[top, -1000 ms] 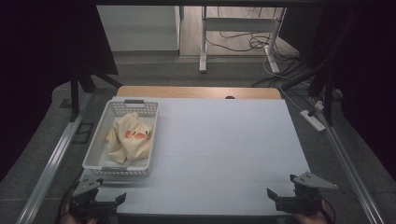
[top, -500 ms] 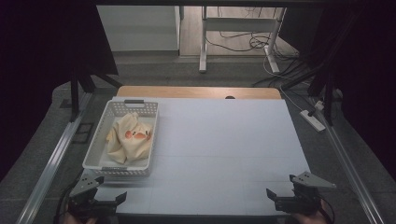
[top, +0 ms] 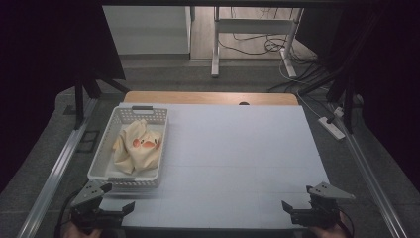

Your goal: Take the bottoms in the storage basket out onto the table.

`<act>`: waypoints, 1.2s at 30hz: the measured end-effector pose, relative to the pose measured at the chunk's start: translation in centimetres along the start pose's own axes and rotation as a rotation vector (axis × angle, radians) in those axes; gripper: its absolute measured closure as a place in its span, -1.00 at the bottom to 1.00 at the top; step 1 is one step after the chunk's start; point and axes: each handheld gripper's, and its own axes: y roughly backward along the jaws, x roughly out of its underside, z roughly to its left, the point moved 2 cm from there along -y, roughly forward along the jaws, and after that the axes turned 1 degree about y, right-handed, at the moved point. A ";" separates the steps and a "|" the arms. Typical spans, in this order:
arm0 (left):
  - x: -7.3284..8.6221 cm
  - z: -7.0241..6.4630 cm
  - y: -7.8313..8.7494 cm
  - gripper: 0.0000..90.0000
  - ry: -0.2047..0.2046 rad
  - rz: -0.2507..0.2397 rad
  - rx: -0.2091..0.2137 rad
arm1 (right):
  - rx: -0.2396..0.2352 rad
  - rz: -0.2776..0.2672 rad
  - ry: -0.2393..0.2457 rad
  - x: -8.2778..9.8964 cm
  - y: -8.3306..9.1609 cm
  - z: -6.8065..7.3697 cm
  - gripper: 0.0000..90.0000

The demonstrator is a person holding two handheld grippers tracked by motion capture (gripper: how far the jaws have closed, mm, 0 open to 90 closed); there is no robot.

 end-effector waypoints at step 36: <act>-3.4 2.5 -2.0 -1.00 0.027 0.022 -0.015 | 0.001 0.004 -0.012 0.0 -0.1 -0.1 -0.99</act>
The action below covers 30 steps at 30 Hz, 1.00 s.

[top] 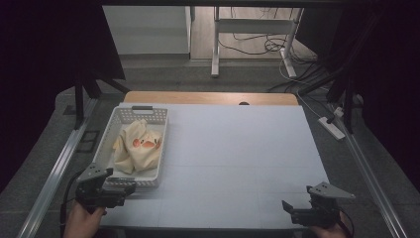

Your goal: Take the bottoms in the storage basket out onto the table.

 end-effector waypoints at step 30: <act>-3.7 2.5 -3.0 -1.00 0.046 0.089 -0.043 | 0.000 0.018 0.020 0.0 -0.2 0.2 -0.99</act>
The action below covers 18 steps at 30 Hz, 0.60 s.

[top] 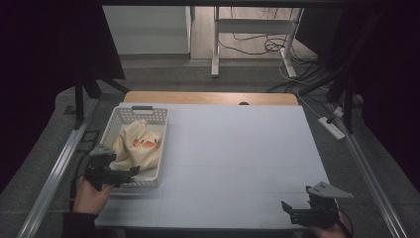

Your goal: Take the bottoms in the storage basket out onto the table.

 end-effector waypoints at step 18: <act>-2.4 1.4 -1.8 -1.00 -0.030 0.038 -0.069 | -0.040 -0.007 0.003 0.0 0.1 0.0 -0.99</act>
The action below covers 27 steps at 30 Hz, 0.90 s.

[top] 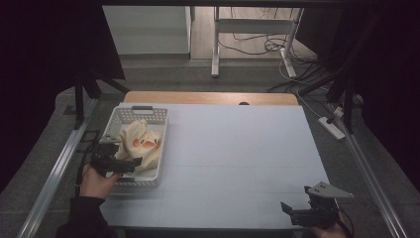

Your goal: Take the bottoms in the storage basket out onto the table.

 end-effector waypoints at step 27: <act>-3.3 2.2 -4.3 -1.00 0.077 0.099 -0.023 | -0.017 0.014 0.018 0.0 -0.2 0.1 -0.99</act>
